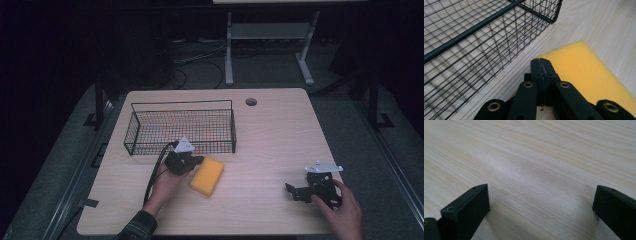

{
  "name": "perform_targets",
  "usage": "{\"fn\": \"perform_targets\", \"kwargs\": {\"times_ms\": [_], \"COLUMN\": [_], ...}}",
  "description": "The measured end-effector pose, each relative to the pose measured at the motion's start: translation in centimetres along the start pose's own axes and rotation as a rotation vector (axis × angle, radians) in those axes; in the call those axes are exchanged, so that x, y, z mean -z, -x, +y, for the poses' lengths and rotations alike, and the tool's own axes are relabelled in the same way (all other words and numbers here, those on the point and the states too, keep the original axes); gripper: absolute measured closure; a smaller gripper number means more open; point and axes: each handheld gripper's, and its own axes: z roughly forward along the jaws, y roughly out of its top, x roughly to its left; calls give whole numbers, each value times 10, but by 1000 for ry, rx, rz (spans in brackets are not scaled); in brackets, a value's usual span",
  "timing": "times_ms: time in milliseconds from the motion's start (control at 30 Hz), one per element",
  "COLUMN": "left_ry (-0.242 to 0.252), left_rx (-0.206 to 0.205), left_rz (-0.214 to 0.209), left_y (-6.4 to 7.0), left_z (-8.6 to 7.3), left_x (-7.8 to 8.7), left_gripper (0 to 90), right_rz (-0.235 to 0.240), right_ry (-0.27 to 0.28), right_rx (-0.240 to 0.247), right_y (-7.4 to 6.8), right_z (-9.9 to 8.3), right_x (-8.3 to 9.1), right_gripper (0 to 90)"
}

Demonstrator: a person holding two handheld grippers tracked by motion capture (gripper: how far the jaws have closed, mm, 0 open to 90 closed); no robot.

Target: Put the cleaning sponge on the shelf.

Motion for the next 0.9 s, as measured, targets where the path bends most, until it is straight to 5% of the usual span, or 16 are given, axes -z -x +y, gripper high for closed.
{"fn": "perform_targets", "kwargs": {"times_ms": [467, 900], "left_ry": [-2, -24], "left_rx": [-24, -19], "left_rz": [-30, -23], "left_y": [9, 7], "left_z": [13, 15], "left_x": [-19, -13], "left_gripper": [899, 851], "right_rz": [0, 0], "right_ry": [0, 0], "right_rx": [0, 0], "right_y": [0, 0], "right_z": [0, 0], "right_x": [0, 0], "right_gripper": [2, 2]}}
